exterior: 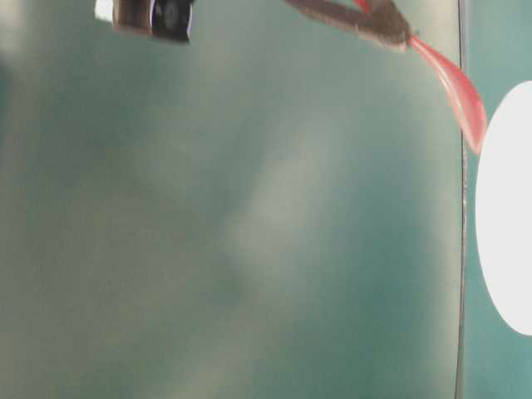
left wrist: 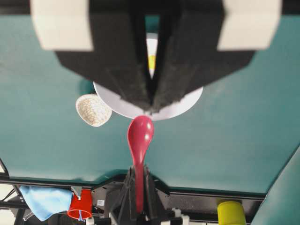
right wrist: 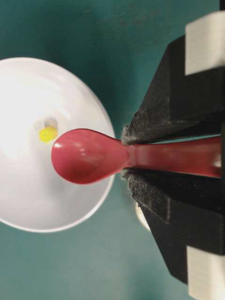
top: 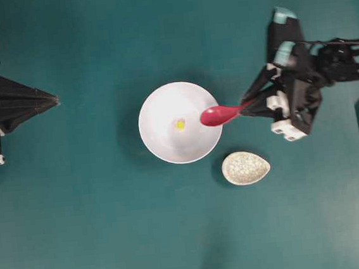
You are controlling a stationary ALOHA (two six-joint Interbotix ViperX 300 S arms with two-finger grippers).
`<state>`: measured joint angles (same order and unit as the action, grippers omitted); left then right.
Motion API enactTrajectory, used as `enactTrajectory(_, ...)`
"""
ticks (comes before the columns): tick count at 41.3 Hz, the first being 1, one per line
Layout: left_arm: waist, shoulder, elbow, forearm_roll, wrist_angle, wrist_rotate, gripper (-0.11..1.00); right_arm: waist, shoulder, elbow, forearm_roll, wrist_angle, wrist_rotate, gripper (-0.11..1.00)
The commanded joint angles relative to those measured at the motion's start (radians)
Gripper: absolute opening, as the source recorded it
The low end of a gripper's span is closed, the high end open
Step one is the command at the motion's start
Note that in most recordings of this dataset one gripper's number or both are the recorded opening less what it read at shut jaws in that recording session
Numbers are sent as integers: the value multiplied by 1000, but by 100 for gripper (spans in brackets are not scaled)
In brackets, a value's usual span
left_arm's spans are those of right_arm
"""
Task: Scoop the yellow hexagonal prism block from the bowl with a spoon using the right arm.
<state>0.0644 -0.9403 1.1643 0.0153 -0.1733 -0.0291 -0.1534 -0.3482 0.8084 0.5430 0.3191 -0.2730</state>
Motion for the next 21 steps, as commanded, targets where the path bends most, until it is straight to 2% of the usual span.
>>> enactTrajectory(1,2,8,-29,0,-14,2,0,-6,40,-66,-9,31,-2,26)
enactTrajectory(11,2,3,-29,0,-20,-2,0,-8,179,-184,-107,97,9,26)
enactTrajectory(21,2,2,-29,0,-20,-5,0,-11,265,-238,-121,156,11,26)
